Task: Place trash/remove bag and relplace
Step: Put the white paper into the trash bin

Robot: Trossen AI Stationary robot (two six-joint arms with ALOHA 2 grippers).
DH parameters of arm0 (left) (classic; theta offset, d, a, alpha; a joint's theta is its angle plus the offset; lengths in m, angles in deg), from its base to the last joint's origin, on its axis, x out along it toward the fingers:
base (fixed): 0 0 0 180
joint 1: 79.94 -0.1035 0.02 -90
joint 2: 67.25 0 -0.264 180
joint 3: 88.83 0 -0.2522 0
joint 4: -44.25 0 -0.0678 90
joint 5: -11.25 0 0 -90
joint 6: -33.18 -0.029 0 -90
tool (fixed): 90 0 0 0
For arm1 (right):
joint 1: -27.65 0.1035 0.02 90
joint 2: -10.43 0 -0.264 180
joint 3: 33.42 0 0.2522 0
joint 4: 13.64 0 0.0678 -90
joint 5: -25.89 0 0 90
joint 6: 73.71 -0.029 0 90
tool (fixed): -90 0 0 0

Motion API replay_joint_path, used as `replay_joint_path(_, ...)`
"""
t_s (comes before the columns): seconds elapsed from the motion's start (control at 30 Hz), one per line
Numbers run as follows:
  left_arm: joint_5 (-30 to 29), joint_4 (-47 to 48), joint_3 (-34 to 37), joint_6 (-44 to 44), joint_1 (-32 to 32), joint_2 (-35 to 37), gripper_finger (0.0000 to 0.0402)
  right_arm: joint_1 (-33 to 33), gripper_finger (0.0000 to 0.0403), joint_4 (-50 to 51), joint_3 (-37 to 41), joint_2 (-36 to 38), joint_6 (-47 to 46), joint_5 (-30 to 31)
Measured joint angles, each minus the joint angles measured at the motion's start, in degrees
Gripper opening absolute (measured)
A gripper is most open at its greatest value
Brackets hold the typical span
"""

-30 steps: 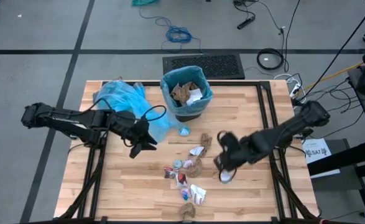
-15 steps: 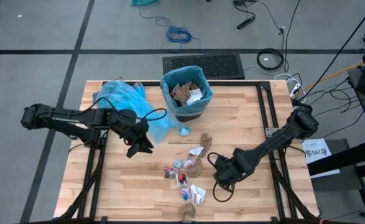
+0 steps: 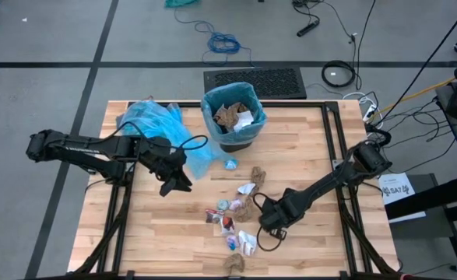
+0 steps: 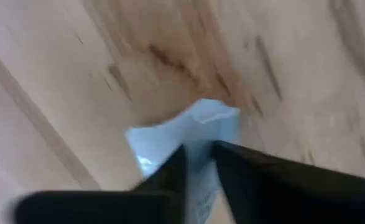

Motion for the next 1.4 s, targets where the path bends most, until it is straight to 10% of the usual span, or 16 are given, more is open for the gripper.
replay_joint_path(0.5, -4.9, -8.6, 0.0, 6.0, 0.0, -1.3, 0.0138, -12.0, 0.0001, 18.8, -15.6, 17.9, 9.0, 12.5)
replay_joint_path(0.93, -6.9, -12.2, 0.0, 7.4, 0.1, -4.1, 0.0138, -18.3, 0.0005, 23.3, -17.8, 20.8, 10.0, 1.7)
replay_joint_path(1.4, -6.9, -12.0, 0.0, 7.6, 0.3, -6.1, 0.0138, -8.1, 0.0151, -1.5, 1.1, 19.7, -9.4, -0.1)
